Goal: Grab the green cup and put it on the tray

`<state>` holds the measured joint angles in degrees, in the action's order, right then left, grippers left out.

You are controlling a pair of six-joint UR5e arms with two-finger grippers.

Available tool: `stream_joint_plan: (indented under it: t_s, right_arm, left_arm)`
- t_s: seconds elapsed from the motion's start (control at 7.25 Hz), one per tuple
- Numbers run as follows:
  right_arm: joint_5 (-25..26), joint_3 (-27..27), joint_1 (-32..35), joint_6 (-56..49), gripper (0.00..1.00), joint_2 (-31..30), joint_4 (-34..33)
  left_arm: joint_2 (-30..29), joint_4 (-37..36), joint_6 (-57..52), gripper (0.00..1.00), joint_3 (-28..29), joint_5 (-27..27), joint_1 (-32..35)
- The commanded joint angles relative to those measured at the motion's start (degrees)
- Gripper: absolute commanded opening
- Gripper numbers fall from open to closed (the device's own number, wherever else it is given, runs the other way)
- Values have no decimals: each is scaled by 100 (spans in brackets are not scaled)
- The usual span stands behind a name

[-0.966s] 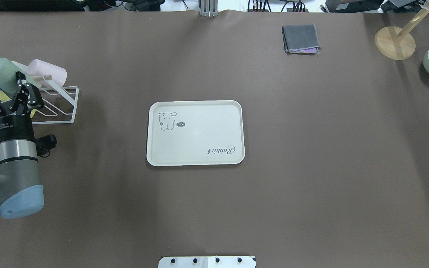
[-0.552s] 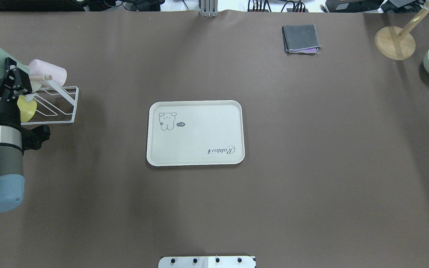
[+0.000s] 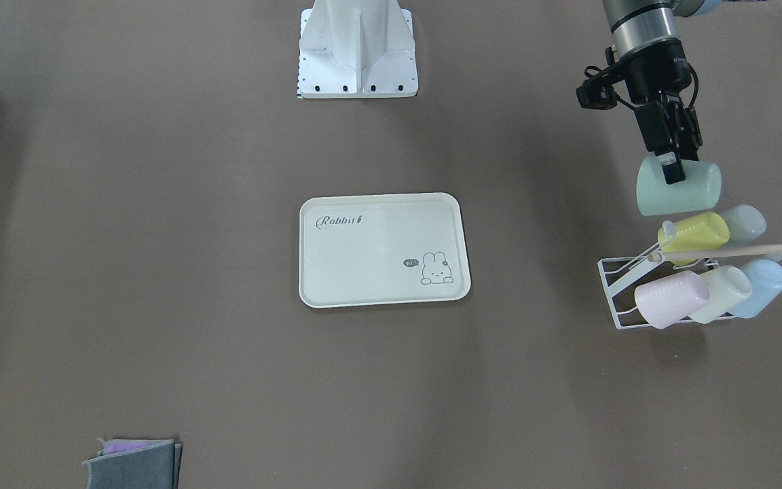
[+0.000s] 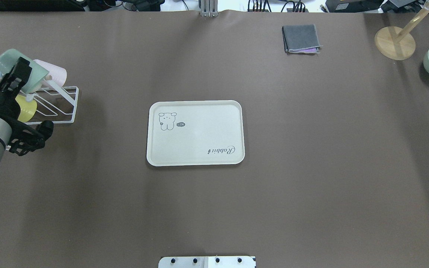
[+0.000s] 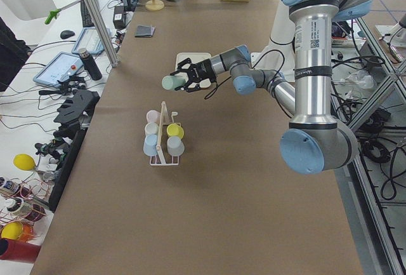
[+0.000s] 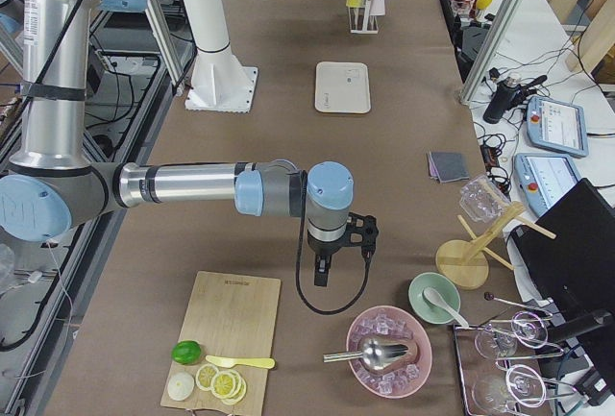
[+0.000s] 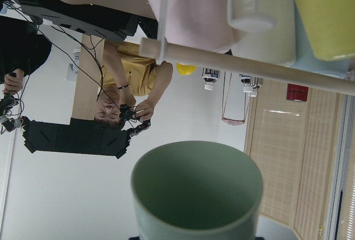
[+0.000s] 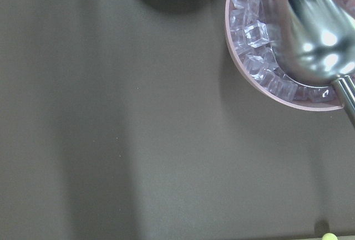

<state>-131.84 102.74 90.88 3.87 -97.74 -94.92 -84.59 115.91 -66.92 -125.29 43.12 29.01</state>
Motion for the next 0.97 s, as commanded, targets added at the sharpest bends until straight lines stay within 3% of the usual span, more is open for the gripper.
stream_joint_plan:
  t_s: [0.0,0.14,0.41,0.83]
  right_arm:
    - [0,0,0,0,100,0,0]
    - [0,0,0,0,100,0,0]
    - [9,0,0,0,100,0,0]
    - [9,0,0,-9,100,0,9]
  left_arm:
    - [-5,385,1326,0,-153,689,87]
    - [-5,945,2027,0,-171,855,96]
    - [-22,907,3757,0,-163,1993,323]
    - [-136,977,5868,0,223,3286,351]
